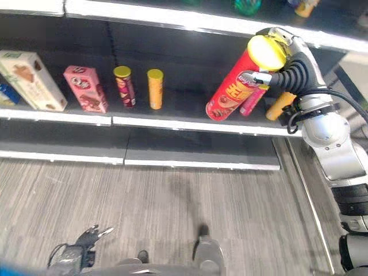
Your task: Put the goods on the table back onto the shelves and tidy them up.
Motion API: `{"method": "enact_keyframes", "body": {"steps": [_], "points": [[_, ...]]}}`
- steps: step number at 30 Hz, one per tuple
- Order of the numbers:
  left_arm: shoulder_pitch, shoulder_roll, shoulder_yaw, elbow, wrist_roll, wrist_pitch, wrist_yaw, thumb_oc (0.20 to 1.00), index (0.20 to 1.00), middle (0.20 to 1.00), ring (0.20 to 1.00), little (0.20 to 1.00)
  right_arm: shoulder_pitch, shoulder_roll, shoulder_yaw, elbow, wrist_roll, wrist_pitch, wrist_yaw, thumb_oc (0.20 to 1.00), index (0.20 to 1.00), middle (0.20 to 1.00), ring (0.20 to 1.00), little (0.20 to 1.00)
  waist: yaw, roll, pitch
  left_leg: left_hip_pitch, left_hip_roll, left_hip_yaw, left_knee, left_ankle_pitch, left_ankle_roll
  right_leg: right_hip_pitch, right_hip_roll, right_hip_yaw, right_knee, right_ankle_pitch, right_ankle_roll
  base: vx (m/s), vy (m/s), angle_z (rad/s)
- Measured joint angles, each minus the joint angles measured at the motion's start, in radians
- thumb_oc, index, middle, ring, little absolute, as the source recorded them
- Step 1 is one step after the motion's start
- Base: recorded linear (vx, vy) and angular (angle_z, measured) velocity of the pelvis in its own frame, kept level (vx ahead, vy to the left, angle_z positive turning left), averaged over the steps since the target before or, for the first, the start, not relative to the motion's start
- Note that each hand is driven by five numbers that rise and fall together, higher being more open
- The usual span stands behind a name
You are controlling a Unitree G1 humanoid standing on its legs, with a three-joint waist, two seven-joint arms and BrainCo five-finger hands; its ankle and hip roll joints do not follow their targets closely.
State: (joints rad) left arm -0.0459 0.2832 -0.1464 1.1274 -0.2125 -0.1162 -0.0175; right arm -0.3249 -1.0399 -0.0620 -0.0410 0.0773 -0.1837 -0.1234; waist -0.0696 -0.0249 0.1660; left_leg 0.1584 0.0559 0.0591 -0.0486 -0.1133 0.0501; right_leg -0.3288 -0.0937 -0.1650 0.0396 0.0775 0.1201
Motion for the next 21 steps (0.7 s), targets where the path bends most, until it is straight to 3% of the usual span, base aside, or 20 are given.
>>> {"method": "enact_keyframes", "body": {"steps": [2, 4, 5, 6, 7, 8, 9, 10, 12, 13, 15, 16, 17, 19, 21], "points": [[-0.021, -0.016, -0.004, 0.012, 0.003, -0.002, -0.003, 1.0, 1.0, 1.0, 1.0, 1.0, 0.062, -0.004, -0.044, 0.012, 0.0, 0.01, -0.003, 0.2, 0.2, 0.2, 0.2, 0.2, -0.037, 0.007, -0.001, 0.022, -0.014, -0.021, -0.002, -0.014, 0.018, -0.017, 0.005, -0.008, -0.067, 0.029, 0.014, 0.37, 0.031, 0.87], [-0.042, -0.025, -0.005, 0.023, 0.034, 0.0, -0.01, 1.0, 1.0, 1.0, 1.0, 1.0, 0.167, 0.0, -0.119, 0.008, -0.002, 0.015, -0.002, 0.2, 0.2, 0.2, 0.2, 0.2, -0.085, -0.014, -0.004, 0.071, -0.035, -0.07, -0.005, -0.047, -0.022, 0.025, -0.013, -0.018, -0.138, -0.01, 0.071, 0.41, 0.036, 1.12], [-0.038, -0.031, 0.002, 0.025, 0.043, -0.001, -0.011, 1.0, 1.0, 1.0, 1.0, 1.0, 0.194, -0.005, -0.13, 0.01, -0.002, 0.022, -0.003, 0.2, 0.2, 0.2, 0.2, 0.2, -0.092, -0.015, -0.004, 0.112, -0.045, -0.068, -0.009, -0.067, -0.048, 0.061, -0.022, -0.02, -0.133, -0.005, 0.058, 0.35, 0.005, 0.58], [-0.029, -0.058, 0.018, 0.02, 0.058, 0.001, -0.01, 1.0, 1.0, 1.0, 1.0, 1.0, 0.196, 0.007, -0.128, 0.011, -0.005, 0.032, -0.005, 0.2, 0.2, 0.2, 0.2, 0.2, -0.08, 0.034, 0.006, 0.149, -0.01, -0.035, -0.022, -0.084, -0.071, 0.052, 0.005, -0.057, -0.066, 0.018, 0.057, 0.32, -0.043, 0.26], [-0.014, -0.056, 0.009, -0.01, 0.069, 0.005, -0.011, 1.0, 1.0, 1.0, 1.0, 1.0, 0.224, 0.026, -0.147, -0.008, -0.009, 0.034, -0.002, 0.2, 0.2, 0.2, 0.2, 0.2, -0.071, 0.053, 0.008, 0.154, 0.0, -0.025, -0.003, -0.079, -0.085, 0.057, 0.004, -0.073, -0.041, 0.057, 0.004, 0.35, -0.063, 0.18], [-0.005, -0.048, -0.001, -0.042, 0.077, 0.004, -0.012, 1.0, 1.0, 1.0, 1.0, 1.0, 0.263, 0.027, -0.166, -0.04, -0.012, 0.036, 0.001, 0.2, 0.2, 0.2, 0.2, 0.2, -0.076, 0.043, 0.014, 0.15, -0.009, -0.035, 0.034, -0.079, -0.094, 0.076, -0.003, -0.068, -0.038, 0.139, -0.093, 0.37, -0.067, 0.34], [-0.005, -0.06, 0.0, -0.045, 0.08, 0.006, -0.01, 1.0, 1.0, 1.0, 1.0, 1.0, 0.267, 0.028, -0.168, -0.042, -0.024, 0.033, 0.003, 0.2, 0.2, 0.2, 0.2, 0.2, -0.079, 0.069, 0.012, 0.15, 0.007, -0.045, 0.059, -0.077, -0.097, 0.085, 0.016, -0.067, -0.024, 0.112, -0.098, 0.46, 0.017, 0.42], [-0.009, -0.06, -0.007, -0.044, 0.084, 0.009, -0.014, 1.0, 1.0, 1.0, 1.0, 1.0, 0.275, 0.041, -0.169, -0.044, -0.033, 0.034, 0.004, 0.2, 0.2, 0.2, 0.2, 0.2, -0.081, 0.065, 0.019, 0.121, 0.012, -0.058, 0.151, -0.062, -0.122, 0.093, 0.018, -0.045, 0.018, 0.072, -0.11, 0.31, 0.033, 0.23], [0.005, -0.064, 0.007, -0.022, 0.09, 0.01, -0.017, 1.0, 1.0, 1.0, 1.0, 1.0, 0.301, 0.045, -0.187, -0.097, -0.038, 0.037, 0.026, 0.2, 0.2, 0.2, 0.2, 0.2, -0.079, 0.018, 0.059, 0.051, -0.017, -0.105, 0.448, 0.003, -0.306, 0.197, -0.002, -0.022, -0.003, 0.039, -0.11, 0.16, -0.005, -0.21], [0.026, -0.064, 0.005, -0.03, 0.091, 0.009, -0.02, 1.0, 1.0, 1.0, 1.0, 1.0, 0.315, 0.044, -0.208, -0.126, -0.039, 0.027, 0.036, 0.2, 0.2, 0.2, 0.2, 0.2, -0.076, 0.017, 0.059, 0.011, -0.035, -0.116, 0.509, -0.004, -0.32, 0.227, 0.001, -0.006, -0.025, 0.035, -0.117, 0.14, -0.114, -0.46], [0.027, -0.067, 0.019, -0.019, 0.089, 0.009, -0.018, 1.0, 1.0, 1.0, 1.0, 1.0, 0.339, 0.046, -0.206, -0.138, -0.04, 0.025, 0.044, 0.2, 0.2, 0.2, 0.2, 0.2, -0.098, 0.008, 0.065, -0.129, -0.05, -0.139, 0.707, 0.115, -0.318, 0.24, -0.002, 0.013, -0.043, 0.027, -0.129, 0.09, -0.071, -0.18], [0.016, -0.068, 0.035, -0.01, 0.085, 0.014, -0.018, 1.0, 1.0, 1.0, 1.0, 1.0, 0.362, 0.044, -0.209, -0.141, -0.04, 0.029, 0.042, 0.2, 0.2, 0.2, 0.2, 0.2, -0.115, -0.006, 0.073, -0.234, 0.011, -0.022, 0.832, 0.155, -0.303, 0.268, -0.004, -0.005, -0.092, 0.031, -0.137, 0.13, 0.138, -0.01], [0.014, -0.058, 0.035, -0.038, 0.078, 0.006, -0.017, 1.0, 1.0, 1.0, 1.0, 1.0, 0.378, 0.043, -0.217, -0.157, -0.041, 0.032, 0.042, 0.2, 0.2, 0.2, 0.2, 0.2, -0.117, -0.019, 0.079, -0.261, 0.095, 0.125, 0.776, 0.102, -0.257, 0.28, -0.003, -0.018, -0.114, 0.04, -0.145, 0.16, 0.194, -0.05], [0.027, -0.037, 0.001, -0.051, 0.078, 0.001, -0.018, 1.0, 1.0, 1.0, 1.0, 1.0, 0.31, 0.076, -0.173, -0.144, -0.048, 0.031, 0.04, 0.2, 0.2, 0.2, 0.2, 0.2, -0.099, -0.028, 0.076, -0.231, 0.138, 0.111, 0.35, 0.06, -0.208, 0.28, 0.02, 0.021, -0.143, 0.05, -0.129, 0.13, 0.158, -0.62], [0.01, -0.037, -0.012, -0.044, 0.079, 0.0, -0.019, 1.0, 1.0, 1.0, 1.0, 1.0, 0.276, 0.071, -0.141, -0.143, -0.071, 0.029, 0.043, 0.2, 0.2, 0.2, 0.2, 0.2, -0.081, -0.004, 0.079, -0.168, 0.167, 0.089, -0.035, 0.101, -0.19, 0.283, 0.047, 0.051, -0.142, 0.05, -0.129, 0.09, 0.08, -0.68]]}}
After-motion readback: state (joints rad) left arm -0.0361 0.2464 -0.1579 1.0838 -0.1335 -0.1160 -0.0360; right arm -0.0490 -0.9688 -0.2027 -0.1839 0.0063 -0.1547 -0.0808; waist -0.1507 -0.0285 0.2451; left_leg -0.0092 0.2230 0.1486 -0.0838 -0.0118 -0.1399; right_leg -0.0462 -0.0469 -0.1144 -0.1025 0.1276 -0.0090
